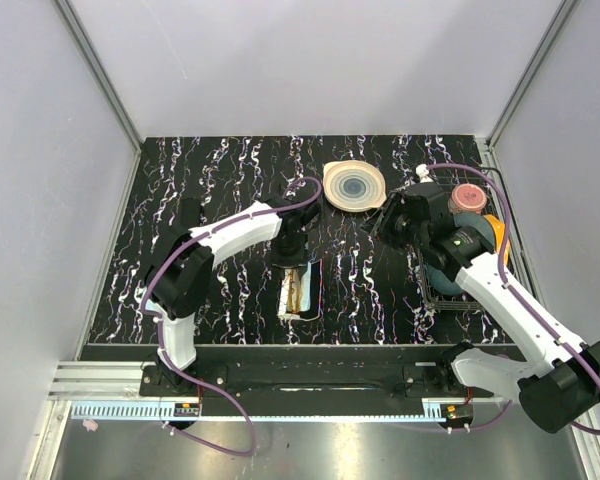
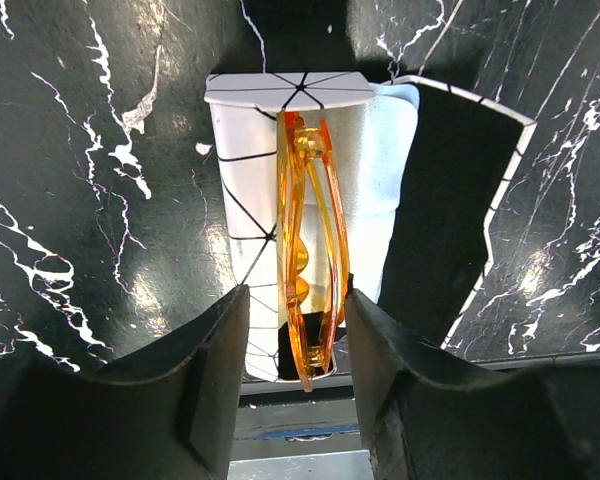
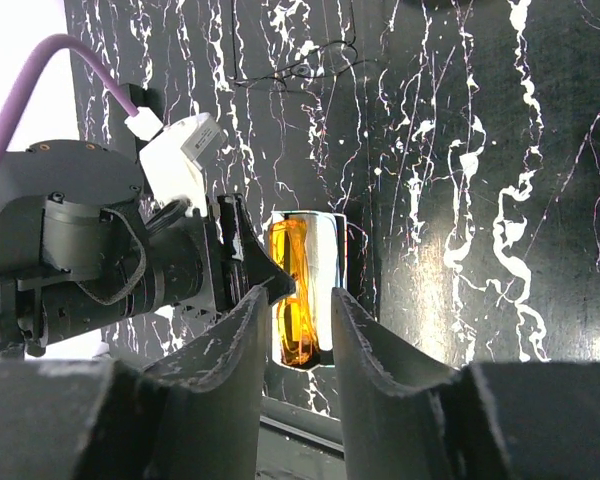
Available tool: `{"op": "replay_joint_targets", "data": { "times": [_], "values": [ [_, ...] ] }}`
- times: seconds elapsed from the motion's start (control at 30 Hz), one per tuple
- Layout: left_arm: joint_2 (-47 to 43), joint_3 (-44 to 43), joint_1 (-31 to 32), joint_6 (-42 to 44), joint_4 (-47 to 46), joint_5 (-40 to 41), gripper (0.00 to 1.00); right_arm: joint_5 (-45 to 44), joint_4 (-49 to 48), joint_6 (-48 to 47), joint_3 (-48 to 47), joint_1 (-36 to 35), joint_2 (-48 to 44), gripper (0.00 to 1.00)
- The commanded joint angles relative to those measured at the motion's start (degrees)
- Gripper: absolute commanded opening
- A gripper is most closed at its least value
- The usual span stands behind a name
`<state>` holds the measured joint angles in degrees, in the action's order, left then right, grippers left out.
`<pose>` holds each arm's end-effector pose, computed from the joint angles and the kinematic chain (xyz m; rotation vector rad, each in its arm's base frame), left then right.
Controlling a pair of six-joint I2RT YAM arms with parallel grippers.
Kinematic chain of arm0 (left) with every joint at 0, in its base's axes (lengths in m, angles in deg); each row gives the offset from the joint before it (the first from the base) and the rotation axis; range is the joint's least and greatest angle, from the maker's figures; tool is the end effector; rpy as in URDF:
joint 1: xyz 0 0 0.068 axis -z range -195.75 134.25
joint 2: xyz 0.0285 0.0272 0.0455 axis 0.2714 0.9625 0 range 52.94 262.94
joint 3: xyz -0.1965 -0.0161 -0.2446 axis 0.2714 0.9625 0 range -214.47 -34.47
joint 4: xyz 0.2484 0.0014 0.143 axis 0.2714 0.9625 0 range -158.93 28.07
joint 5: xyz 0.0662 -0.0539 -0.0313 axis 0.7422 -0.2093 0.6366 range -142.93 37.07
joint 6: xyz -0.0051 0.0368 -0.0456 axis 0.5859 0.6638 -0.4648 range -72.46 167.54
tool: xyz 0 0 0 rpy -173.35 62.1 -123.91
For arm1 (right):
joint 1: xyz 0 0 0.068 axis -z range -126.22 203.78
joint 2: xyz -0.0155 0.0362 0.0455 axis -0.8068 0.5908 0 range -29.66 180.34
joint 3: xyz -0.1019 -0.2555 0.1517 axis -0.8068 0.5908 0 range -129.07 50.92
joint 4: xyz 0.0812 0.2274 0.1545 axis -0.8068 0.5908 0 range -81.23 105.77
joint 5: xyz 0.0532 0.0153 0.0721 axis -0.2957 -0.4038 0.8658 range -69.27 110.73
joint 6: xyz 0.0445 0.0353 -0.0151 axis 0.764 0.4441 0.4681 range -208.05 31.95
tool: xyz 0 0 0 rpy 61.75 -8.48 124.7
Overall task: Organize the sunglasses
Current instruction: Adjust the sunglasses in the sunglasses case.
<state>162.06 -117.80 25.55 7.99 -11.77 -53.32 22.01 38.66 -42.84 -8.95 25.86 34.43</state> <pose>0.3045 -0.2679 0.2232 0.0472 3.0491 -0.1295 0.2275 0.1218 0.3638 0.3270 2.2421 0.7364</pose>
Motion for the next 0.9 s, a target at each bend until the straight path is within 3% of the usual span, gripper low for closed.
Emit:
{"op": "replay_joint_targets", "data": {
  "times": [0.0,0.1,0.2,0.47,0.63,0.87],
  "values": [
    [-4.2,-2.7,0.4,0.7,0.2,-0.6,0.48,3.5,0.8,-2.3,-2.2,0.5,0.2,0.4],
    [-6.2,-2.5,-0.4,1.4,0.1,-2.2,0.5,9.5,-0.1,-6.1,-2.3,0.4,1.8,0.43],
    [-10.0,-0.4,-3.3,1.5,0.0,-1.6,0.49,14.8,-1.2,-8.7,-3.3,-0.5,5.0,0.41],
    [-21.2,12.1,-15.7,3.2,-6.5,-6.3,0.33,10.0,-0.9,-9.6,-11.3,-14.9,19.9,0.4],
    [-22.1,23.0,-18.6,3.0,-15.5,-14.8,0.27,10.0,0.1,-9.2,-16.5,-19.6,28.7,0.38],
    [-19.7,30.9,-20.1,2.4,-23.8,-23.1,0.24,8.1,5.1,-9.6,-22.3,-23.0,39.9,0.31]
  ]
}}
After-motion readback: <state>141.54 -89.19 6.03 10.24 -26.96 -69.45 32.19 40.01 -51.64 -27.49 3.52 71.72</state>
